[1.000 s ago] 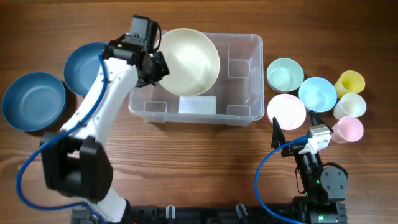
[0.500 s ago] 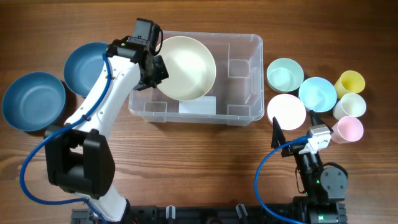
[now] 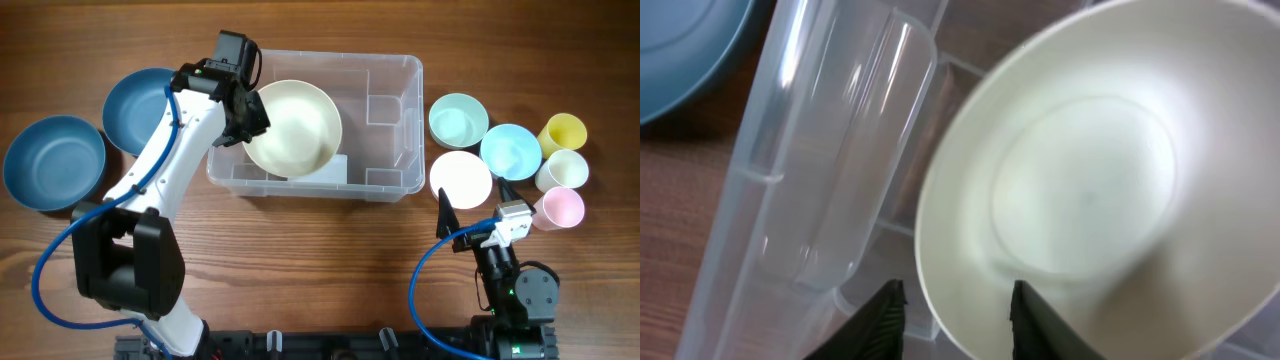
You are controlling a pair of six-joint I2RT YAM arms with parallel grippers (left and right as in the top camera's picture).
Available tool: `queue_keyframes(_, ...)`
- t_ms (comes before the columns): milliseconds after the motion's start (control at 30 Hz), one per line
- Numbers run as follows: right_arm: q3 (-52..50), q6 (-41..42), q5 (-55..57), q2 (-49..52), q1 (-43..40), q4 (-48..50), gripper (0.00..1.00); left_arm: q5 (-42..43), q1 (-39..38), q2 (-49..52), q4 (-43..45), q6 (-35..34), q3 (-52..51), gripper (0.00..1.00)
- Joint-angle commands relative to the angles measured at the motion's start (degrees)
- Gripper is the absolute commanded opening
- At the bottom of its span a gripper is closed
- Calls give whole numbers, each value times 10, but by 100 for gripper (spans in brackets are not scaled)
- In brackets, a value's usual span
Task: Pack container
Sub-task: 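Open the left gripper and withdraw it toward the teal bowls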
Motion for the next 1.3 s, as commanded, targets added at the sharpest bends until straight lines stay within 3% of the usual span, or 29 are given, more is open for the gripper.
queue_keyframes(0,-3,-7,-9,0,3,2,100,-2,0,-11,-2,0,11,31)
queue_keyframes(300,-3,-7,-9,0,3,2,100,-6,-1,-102,1,1,12,26)
queue_keyframes(433,-3,-7,-9,0,3,2,100,-12,0,-154,-24,30,12,15)
queue_keyframes(533,-3,-7,-9,0,3,2,100,-93,4,-197,-54,30,12,12)
queue_keyframes(600,-3,-7,-9,0,3,2,100,-126,17,-220,-70,13,12,16)
queue_keyframes(700,-3,-7,-9,0,3,2,100,-128,56,-247,-87,-15,12,35)
queue_keyframes(733,-3,-7,-10,0,3,2,100,-128,69,-250,-91,-22,12,36)
queue_keyframes(867,-3,-7,-9,0,3,2,100,-86,170,-251,-103,-52,7,49)
queue_keyframes(1100,-3,-7,-9,0,3,2,99,4,320,-221,-103,-111,-11,49)
queue_keyframes(1267,-3,-7,-9,0,3,2,100,49,362,-178,-72,-137,-36,49)
